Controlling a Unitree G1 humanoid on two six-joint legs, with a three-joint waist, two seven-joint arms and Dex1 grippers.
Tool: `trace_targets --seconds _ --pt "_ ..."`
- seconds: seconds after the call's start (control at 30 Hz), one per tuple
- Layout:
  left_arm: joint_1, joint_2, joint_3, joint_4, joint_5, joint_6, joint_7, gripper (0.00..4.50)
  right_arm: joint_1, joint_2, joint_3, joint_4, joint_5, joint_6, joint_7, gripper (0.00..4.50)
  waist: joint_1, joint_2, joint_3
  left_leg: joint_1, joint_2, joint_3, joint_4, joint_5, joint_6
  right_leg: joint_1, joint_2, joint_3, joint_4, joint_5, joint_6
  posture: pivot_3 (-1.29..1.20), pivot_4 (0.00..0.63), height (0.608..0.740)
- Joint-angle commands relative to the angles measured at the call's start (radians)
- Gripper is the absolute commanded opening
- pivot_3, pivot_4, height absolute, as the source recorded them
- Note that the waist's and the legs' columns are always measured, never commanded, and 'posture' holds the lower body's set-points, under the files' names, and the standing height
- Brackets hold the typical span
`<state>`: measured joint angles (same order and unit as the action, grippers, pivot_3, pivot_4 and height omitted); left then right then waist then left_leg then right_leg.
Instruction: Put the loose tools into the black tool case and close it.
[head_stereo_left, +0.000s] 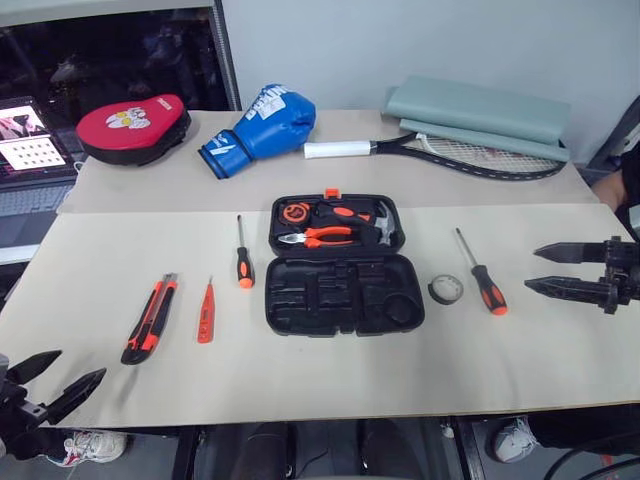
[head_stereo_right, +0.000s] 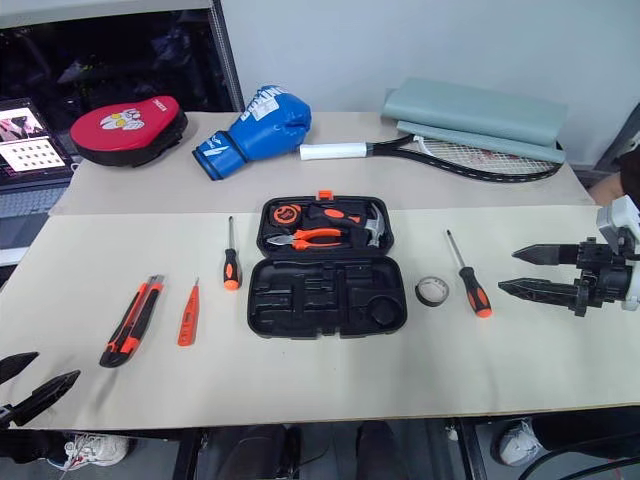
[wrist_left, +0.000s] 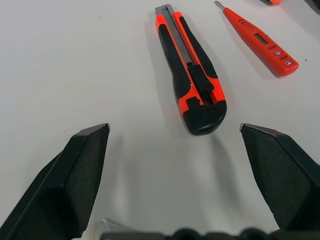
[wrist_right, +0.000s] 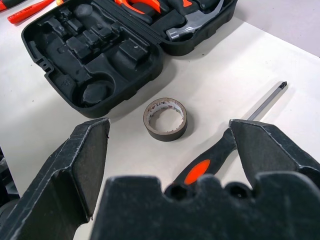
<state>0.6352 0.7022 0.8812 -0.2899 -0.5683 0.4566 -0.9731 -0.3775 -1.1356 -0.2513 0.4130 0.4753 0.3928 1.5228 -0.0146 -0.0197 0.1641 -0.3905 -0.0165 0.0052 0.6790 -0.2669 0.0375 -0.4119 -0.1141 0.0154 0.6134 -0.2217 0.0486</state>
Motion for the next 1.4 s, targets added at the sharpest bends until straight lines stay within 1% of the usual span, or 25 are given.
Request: trace_targets --seconds 0.03,0.27,0.33,0.43,0.5,0.6,0.67,0.77,0.87,0.97,1.0,1.07,1.17,1.23,1.3,1.4 --pt "-0.015 0.026 0.011 -0.004 -0.005 -0.001 0.006 4.50 -0.001 -0.017 -0.046 -0.021 0.009 -0.026 -0.001 4.43 0.001 0.000 0.000 0.000 0.000 0.000 0.000 0.000 0.000 0.000 0.000 0.000 0.000 0.000 0.000 0.00 0.150 0.737" --pt "-0.116 0.086 0.001 -0.048 -0.059 0.121 0.064 4.50 0.024 -0.002 -0.053 -0.012 -0.028 -0.105 -0.057 4.43 0.004 0.000 0.000 0.000 -0.001 0.000 0.000 0.000 0.000 0.001 0.000 -0.001 0.001 0.001 0.001 0.00 0.150 0.737" --pt "-0.152 0.117 -0.017 -0.063 -0.061 0.148 0.074 4.50 0.033 0.006 -0.060 -0.036 -0.023 -0.106 -0.075 4.43 0.003 0.000 0.000 0.000 -0.001 0.000 0.000 0.000 0.000 0.001 0.000 -0.001 0.001 0.001 0.001 0.00 0.150 0.737" --pt "-0.239 0.175 -0.055 -0.102 -0.121 0.267 0.118 4.50 0.054 0.016 -0.081 -0.110 -0.003 -0.099 -0.102 4.43 0.003 0.000 0.000 0.001 -0.001 0.000 0.000 0.000 0.000 0.001 0.001 0.000 0.002 0.001 0.001 0.00 0.150 0.737" --pt "-0.302 0.223 -0.100 -0.133 -0.164 0.347 0.133 4.50 0.070 0.026 -0.104 -0.187 0.019 -0.074 -0.131 4.43 0.005 0.000 0.000 0.001 -0.001 0.000 0.001 0.001 -0.001 0.001 0.000 0.000 0.004 0.001 0.001 0.00 0.150 0.737" --pt "-0.458 0.289 -0.202 -0.131 -0.208 0.473 0.208 4.50 0.103 0.038 -0.145 -0.326 0.060 -0.024 -0.180 4.43 0.004 0.000 0.000 0.002 -0.002 -0.001 0.001 0.001 -0.001 0.001 0.001 0.000 0.005 0.001 0.001 0.00 0.150 0.737" --pt "-0.584 0.314 -0.273 -0.121 -0.242 0.560 0.268 4.50 0.126 0.043 -0.167 -0.421 0.091 0.017 -0.206 4.43 0.006 0.000 0.000 0.002 -0.002 -0.001 0.001 0.001 -0.001 0.001 0.002 0.000 0.006 0.001 0.001 0.00 0.150 0.737" --pt "-0.752 0.334 -0.389 -0.102 -0.247 0.698 0.359 4.50 0.160 0.043 -0.199 -0.589 0.168 0.096 -0.236 4.43 0.005 0.000 0.000 0.001 -0.003 -0.001 0.002 0.001 -0.001 -0.001 0.002 0.000 0.010 0.001 0.002 0.00 0.150 0.737" --pt "-0.925 0.308 -0.481 -0.073 -0.281 0.859 0.432 4.50 0.151 0.053 -0.202 -0.729 0.229 0.142 -0.288 4.43 0.001 -0.001 0.001 0.001 -0.003 -0.001 0.001 0.001 -0.001 -0.002 0.002 0.001 0.011 0.000 0.002 0.00 0.150 0.737" --pt "-1.061 0.277 -0.578 -0.029 -0.264 0.979 0.487 4.50 0.112 0.069 -0.183 -0.833 0.282 0.167 -0.342 4.43 0.001 -0.002 0.001 0.001 -0.004 -0.001 0.002 0.002 -0.002 -0.002 0.003 0.001 0.012 0.000 0.002 0.00 0.150 0.737" --pt "-1.125 0.238 -0.618 0.000 -0.244 1.041 0.526 4.50 0.088 0.077 -0.166 -0.875 0.308 0.177 -0.364 4.43 0.001 -0.002 0.001 0.001 -0.004 -0.001 0.002 0.002 -0.003 -0.002 0.003 0.001 0.012 0.000 0.002 0.00 0.150 0.737" --pt "-1.207 0.186 -0.663 0.039 -0.211 1.125 0.579 4.50 0.057 0.088 -0.142 -0.928 0.343 0.195 -0.397 4.43 0.004 -0.003 0.002 0.002 -0.005 -0.002 0.002 0.002 -0.003 -0.001 0.003 0.001 0.013 0.000 0.002 0.00 0.150 0.737" --pt "-1.323 0.074 -0.703 0.159 -0.154 1.158 0.693 4.50 0.036 0.117 -0.108 -1.004 0.396 0.221 -0.453 4.43 0.007 -0.007 0.003 0.002 -0.004 -0.004 0.003 0.003 -0.004 0.000 0.005 0.000 0.013 0.000 0.002 0.00 0.150 0.737" --pt "-1.384 0.000 -0.719 0.224 -0.125 1.158 0.739 4.50 0.035 0.131 -0.093 -1.040 0.414 0.233 -0.486 4.43 0.010 -0.010 0.004 0.001 -0.005 -0.005 0.004 0.003 -0.004 0.000 0.004 0.000 0.013 0.000 0.002 0.00 0.150 0.737" --pt "-1.419 -0.040 -0.745 0.259 -0.116 1.158 0.754 4.50 0.036 0.140 -0.084 -1.062 0.425 0.241 -0.514 4.43 0.014 -0.011 0.004 0.000 -0.006 -0.005 0.004 0.003 -0.004 -0.001 0.003 0.000 0.013 0.000 0.002 0.00 0.150 0.737" --pt "-1.433 -0.059 -0.789 0.278 -0.111 1.158 0.755 4.50 0.023 0.161 -0.064 -1.086 0.447 0.253 -0.567 4.43 0.012 -0.012 0.004 -0.006 -0.007 -0.005 0.004 0.004 -0.005 -0.009 0.002 0.001 0.015 0.001 0.003 0.00 0.150 0.737"
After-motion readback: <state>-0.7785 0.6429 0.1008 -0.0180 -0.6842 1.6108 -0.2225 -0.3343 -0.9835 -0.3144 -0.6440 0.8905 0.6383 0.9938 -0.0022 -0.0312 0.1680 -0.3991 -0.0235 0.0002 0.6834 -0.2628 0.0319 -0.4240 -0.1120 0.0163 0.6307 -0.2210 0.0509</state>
